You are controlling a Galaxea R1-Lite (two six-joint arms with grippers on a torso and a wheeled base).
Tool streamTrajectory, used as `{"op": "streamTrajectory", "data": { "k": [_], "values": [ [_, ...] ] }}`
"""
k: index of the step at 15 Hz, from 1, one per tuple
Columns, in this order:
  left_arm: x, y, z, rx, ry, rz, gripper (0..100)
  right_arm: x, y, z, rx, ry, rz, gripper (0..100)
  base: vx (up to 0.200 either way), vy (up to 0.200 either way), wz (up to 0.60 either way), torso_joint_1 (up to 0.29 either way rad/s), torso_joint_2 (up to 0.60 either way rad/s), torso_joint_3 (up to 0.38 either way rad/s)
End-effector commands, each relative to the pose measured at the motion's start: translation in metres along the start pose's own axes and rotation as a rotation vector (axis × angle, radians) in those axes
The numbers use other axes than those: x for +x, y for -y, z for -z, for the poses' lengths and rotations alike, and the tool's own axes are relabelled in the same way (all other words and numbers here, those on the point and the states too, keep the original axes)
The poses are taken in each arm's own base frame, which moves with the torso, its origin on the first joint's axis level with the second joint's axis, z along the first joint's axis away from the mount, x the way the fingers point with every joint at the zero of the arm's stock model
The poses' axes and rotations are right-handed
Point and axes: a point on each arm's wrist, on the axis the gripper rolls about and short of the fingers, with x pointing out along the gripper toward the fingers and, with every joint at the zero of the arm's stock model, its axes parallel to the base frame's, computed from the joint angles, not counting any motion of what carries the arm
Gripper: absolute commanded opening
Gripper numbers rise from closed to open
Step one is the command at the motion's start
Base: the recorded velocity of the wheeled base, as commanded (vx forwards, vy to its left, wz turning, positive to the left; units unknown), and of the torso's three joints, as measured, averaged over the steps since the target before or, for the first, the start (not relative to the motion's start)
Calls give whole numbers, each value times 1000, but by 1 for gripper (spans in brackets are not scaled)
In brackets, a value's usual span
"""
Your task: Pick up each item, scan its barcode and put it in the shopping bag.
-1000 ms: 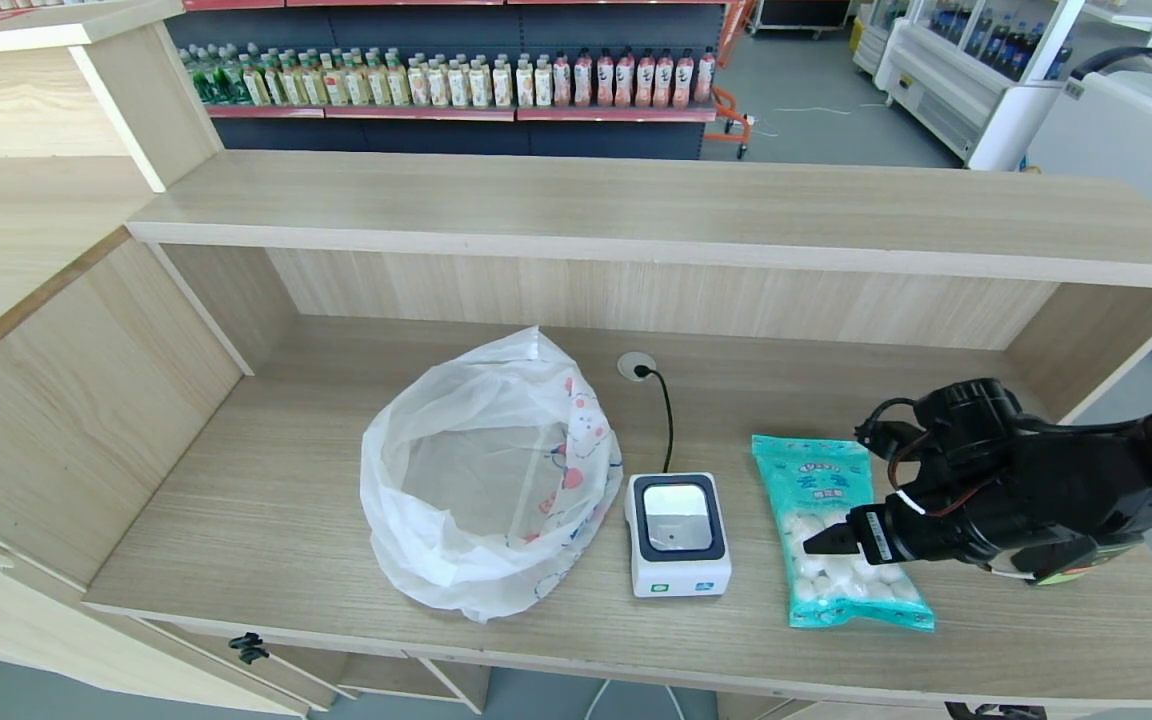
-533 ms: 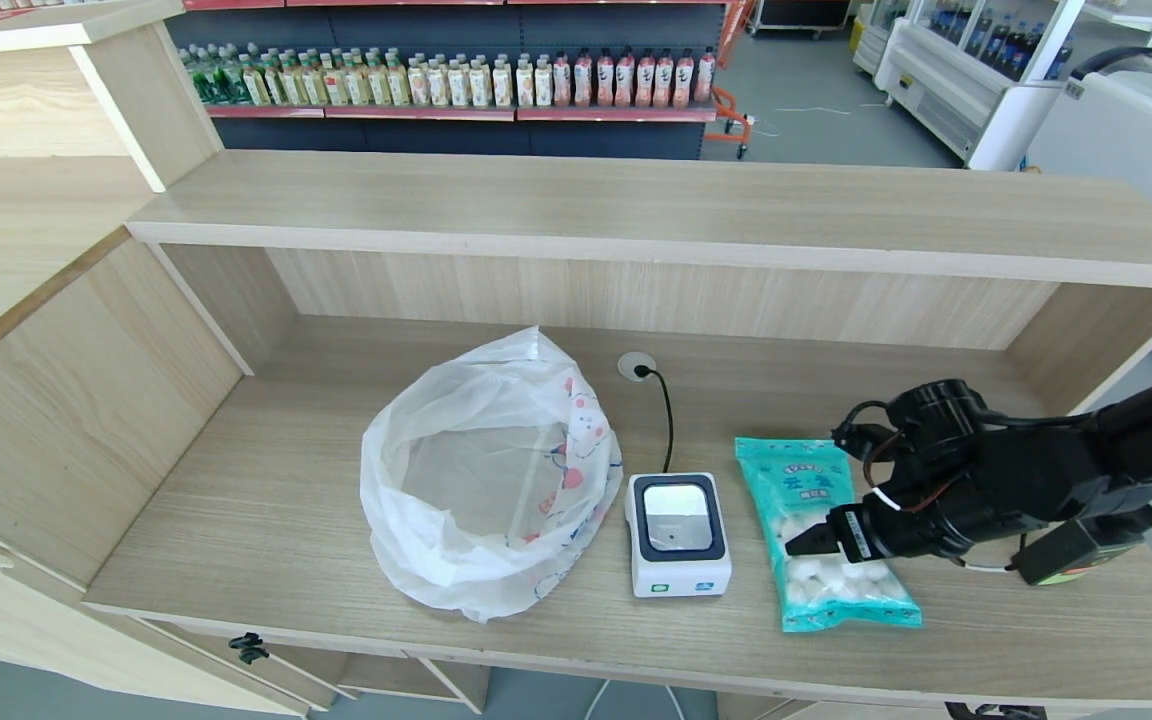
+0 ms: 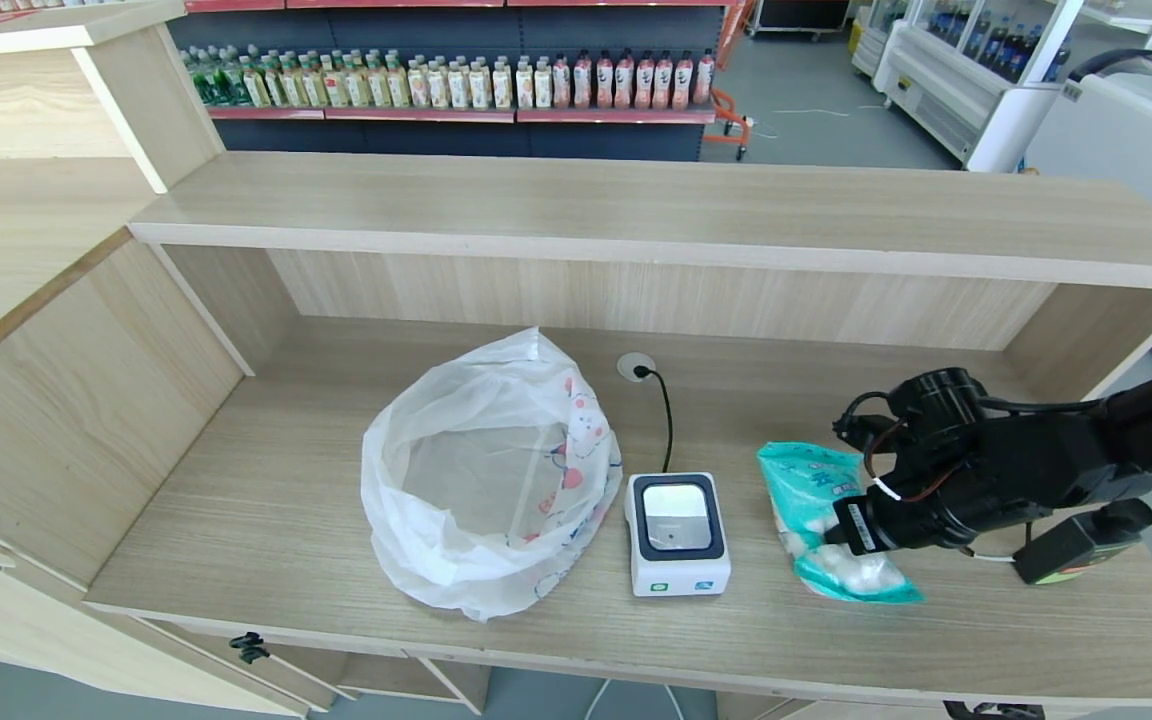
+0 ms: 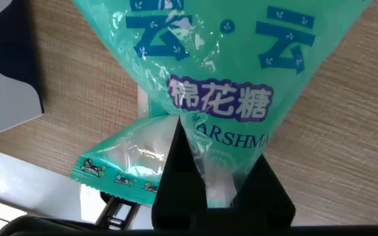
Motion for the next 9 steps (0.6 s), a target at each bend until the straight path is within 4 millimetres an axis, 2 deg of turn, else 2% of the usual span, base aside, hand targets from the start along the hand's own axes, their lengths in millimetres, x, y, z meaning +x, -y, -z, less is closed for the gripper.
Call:
{"op": "streamTrajectory", "data": {
  "k": [1,3,6,9],
  "values": [
    [0,0,0,0,0,0,100,-4,0,-1,0,8,7,0,0,0,0,0,0,0],
    [0,0,0,0,0,1,100,-13,-1,-3,-3,34,10,0,0,0,0,0,0,0],
    [0,0,0,0,0,0,100,-40,-5,-16,-5,96,4,0,0,0,0,0,0,0],
    [0,0,0,0,0,0,100,-101,-6,-27,60,74,-1,0,0,0,0,0,0,0]
  ]
}}
